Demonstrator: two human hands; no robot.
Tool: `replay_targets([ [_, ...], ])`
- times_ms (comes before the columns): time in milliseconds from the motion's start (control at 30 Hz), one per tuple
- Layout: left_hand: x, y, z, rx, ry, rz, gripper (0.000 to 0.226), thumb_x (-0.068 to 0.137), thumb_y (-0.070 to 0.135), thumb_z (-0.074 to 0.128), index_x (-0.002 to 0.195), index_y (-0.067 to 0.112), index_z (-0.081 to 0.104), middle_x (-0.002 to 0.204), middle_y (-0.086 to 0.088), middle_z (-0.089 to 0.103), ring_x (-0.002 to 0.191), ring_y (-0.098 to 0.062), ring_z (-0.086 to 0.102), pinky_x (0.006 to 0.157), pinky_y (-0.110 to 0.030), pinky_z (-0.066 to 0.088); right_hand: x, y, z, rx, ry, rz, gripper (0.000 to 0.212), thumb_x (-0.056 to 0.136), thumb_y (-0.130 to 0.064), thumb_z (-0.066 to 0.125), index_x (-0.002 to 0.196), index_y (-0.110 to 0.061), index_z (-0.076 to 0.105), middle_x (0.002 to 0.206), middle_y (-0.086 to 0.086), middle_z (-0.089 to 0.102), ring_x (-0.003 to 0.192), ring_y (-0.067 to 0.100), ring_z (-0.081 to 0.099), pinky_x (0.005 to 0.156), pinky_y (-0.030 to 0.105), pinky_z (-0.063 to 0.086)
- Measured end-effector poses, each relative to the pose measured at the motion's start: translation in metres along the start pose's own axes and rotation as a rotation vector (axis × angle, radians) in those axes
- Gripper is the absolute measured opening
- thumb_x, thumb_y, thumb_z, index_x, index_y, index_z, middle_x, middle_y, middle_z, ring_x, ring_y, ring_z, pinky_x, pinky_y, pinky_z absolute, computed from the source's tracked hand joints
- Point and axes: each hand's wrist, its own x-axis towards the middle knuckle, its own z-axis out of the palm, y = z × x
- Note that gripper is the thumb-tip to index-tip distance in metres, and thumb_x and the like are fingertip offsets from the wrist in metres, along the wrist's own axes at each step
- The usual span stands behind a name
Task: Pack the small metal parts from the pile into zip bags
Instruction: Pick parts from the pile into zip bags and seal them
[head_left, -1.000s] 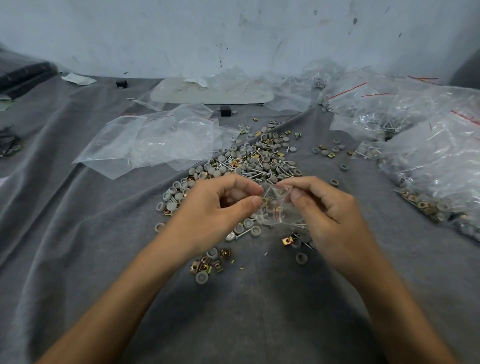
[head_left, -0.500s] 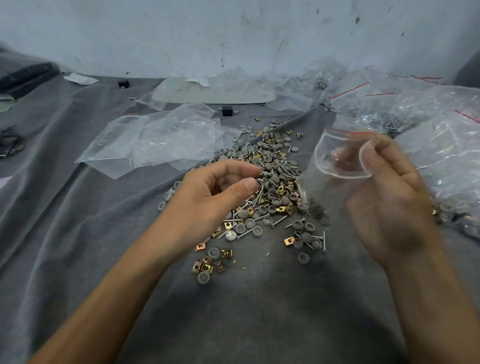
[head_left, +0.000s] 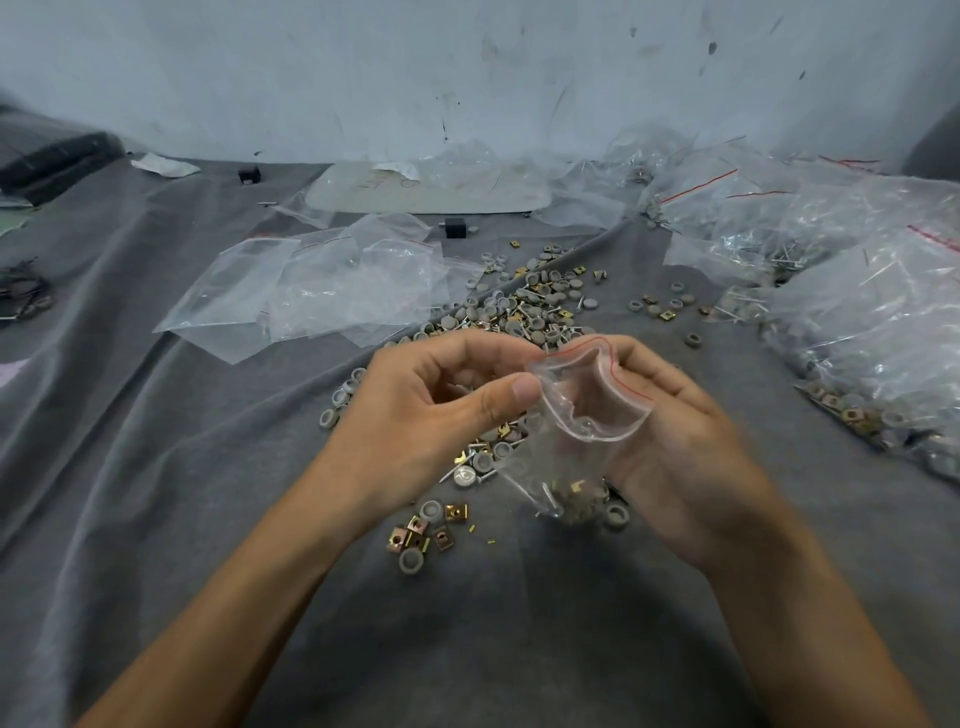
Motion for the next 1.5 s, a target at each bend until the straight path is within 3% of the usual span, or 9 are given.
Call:
replay_targets([
  [200,0.001,-0.002,0.000,-0.050,-0.044,-0.013,0.022,0.080,0.020,0.071,0.099,0.011,0.073,0.092,-0.003,0.078,0.083,-0.008,0.071,0.075,-0.015,0.054,0.002,0.002,-0.002,0.064,-0.059,0.049,0.021,0.095,-0.024,0.058,0.107,-0.011,0.069,0.096,0.010,0.071,0.081,0.019,0.068,0.077,0.045,0.058],
  [300,0.000,0.000,0.000,-0.046,-0.057,0.011,0.017,0.082,0.019,0.070,0.097,0.012,0.074,0.085,0.004,0.077,0.078,-0.002,0.069,0.071,-0.012,0.051,0.002,0.001,0.000,0.127,-0.072,0.066,0.025,0.097,-0.023,0.055,0.112,-0.006,0.064,0.102,0.016,0.071,0.083,0.022,0.068,0.069,0.038,0.058],
  [433,-0.002,0.004,0.002,-0.024,-0.068,0.035,0.013,0.084,0.024,0.070,0.094,0.020,0.077,0.087,-0.001,0.075,0.079,-0.014,0.063,0.071,-0.020,0.051,0.002,0.002,-0.002,0.144,-0.051,0.140,0.038,0.106,-0.020,0.042,0.133,0.006,0.046,0.147,0.039,0.043,0.125,0.060,0.048,0.084,0.048,0.050],
  [500,-0.002,0.006,0.005,0.018,-0.032,0.052,0.012,0.084,0.029,0.071,0.092,0.021,0.077,0.088,-0.010,0.074,0.078,-0.020,0.058,0.069,-0.030,0.048,0.002,0.002,-0.002,0.143,-0.061,0.156,0.037,0.108,-0.018,0.036,0.134,0.006,0.046,0.150,0.039,0.038,0.126,0.061,0.044,0.089,0.054,0.045],
  [700,-0.004,0.021,0.003,0.292,0.076,0.203,0.006,0.095,0.031,0.064,0.096,0.026,0.068,0.091,0.004,0.068,0.076,-0.018,0.063,0.067,-0.025,0.051,0.004,-0.021,-0.001,-0.105,0.113,-0.106,0.036,0.101,-0.035,0.044,0.109,-0.016,0.073,0.106,0.008,0.074,0.100,0.020,0.068,0.087,0.036,0.055],
  [800,-0.006,0.026,0.003,0.467,0.087,0.264,0.006,0.100,0.034,0.057,0.098,0.031,0.061,0.087,0.018,0.061,0.080,-0.005,0.060,0.070,-0.013,0.044,-0.002,-0.034,0.005,-0.509,0.106,-0.337,0.036,0.097,-0.055,0.053,0.113,-0.030,0.073,0.110,-0.002,0.075,0.111,0.015,0.068,0.096,0.033,0.050],
  [967,-0.008,0.030,0.008,0.577,0.061,0.304,0.009,0.101,0.034,0.051,0.099,0.029,0.058,0.089,0.019,0.057,0.090,-0.011,0.058,0.077,-0.019,0.042,-0.011,-0.041,0.021,-1.165,0.098,-0.573,0.028,0.089,-0.043,0.069,0.116,-0.033,0.070,0.115,-0.018,0.066,0.119,0.009,0.060,0.098,0.023,0.044],
  [1167,-0.009,0.032,0.010,0.545,0.016,0.298,0.006,0.100,0.031,0.054,0.098,0.030,0.060,0.088,0.023,0.059,0.086,-0.006,0.058,0.071,-0.016,0.041,-0.013,-0.042,0.028,-1.300,0.138,-0.638,0.006,0.084,-0.026,0.072,0.090,-0.023,0.071,0.097,-0.011,0.067,0.101,0.015,0.061,0.091,0.033,0.046],
  [1500,-0.011,0.035,0.013,0.466,-0.045,0.304,0.006,0.099,0.030,0.056,0.098,0.033,0.061,0.092,0.020,0.063,0.089,-0.009,0.061,0.076,-0.018,0.044,-0.015,-0.049,0.027,-1.224,0.119,-0.599,0.008,0.076,-0.023,0.073,0.076,-0.019,0.066,0.085,-0.008,0.067,0.086,0.014,0.065,0.079,0.035,0.050],
])
